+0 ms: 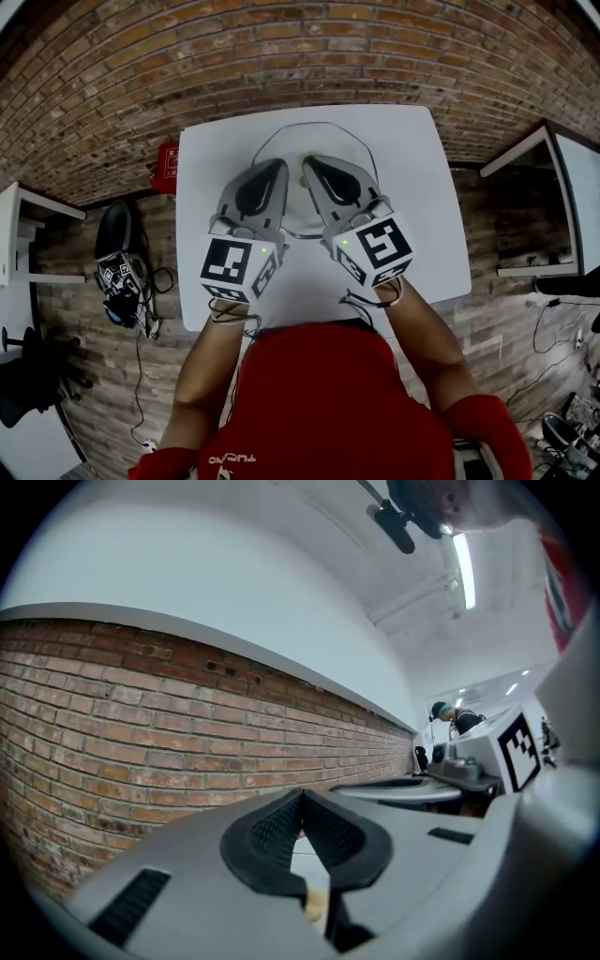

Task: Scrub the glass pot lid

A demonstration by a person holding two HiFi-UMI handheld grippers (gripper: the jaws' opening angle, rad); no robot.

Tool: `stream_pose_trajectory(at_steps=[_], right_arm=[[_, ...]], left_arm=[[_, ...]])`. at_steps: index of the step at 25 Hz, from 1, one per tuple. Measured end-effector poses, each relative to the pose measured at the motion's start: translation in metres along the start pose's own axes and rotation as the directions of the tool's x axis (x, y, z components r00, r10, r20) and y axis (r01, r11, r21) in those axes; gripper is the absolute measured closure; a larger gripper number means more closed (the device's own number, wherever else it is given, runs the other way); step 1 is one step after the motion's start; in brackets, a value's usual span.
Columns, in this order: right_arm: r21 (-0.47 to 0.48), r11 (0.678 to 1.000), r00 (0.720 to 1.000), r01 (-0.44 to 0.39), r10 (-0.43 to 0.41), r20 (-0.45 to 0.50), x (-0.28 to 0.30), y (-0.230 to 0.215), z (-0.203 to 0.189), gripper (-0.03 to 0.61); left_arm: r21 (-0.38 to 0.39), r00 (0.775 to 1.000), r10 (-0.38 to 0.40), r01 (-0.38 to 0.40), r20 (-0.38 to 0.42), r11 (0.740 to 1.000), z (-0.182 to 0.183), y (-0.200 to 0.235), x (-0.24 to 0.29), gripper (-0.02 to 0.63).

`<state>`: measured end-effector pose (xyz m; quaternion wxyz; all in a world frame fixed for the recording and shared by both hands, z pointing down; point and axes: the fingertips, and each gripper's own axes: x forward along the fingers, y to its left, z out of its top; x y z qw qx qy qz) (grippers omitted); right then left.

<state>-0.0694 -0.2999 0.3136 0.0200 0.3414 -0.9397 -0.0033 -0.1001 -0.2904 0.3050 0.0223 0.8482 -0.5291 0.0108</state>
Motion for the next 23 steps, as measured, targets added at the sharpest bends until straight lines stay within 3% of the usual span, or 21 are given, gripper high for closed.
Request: stream_pose_trajectory(at_steps=[23], right_arm=[[-0.007,1.000,1.000,-0.005,0.005,-0.009,0.0007,-0.0054,0.0008,0.549]], left_arm=[[-0.012,1.000,0.003,-0.003,0.005,1.000,0.0008,-0.0018,0.0045,0.595]])
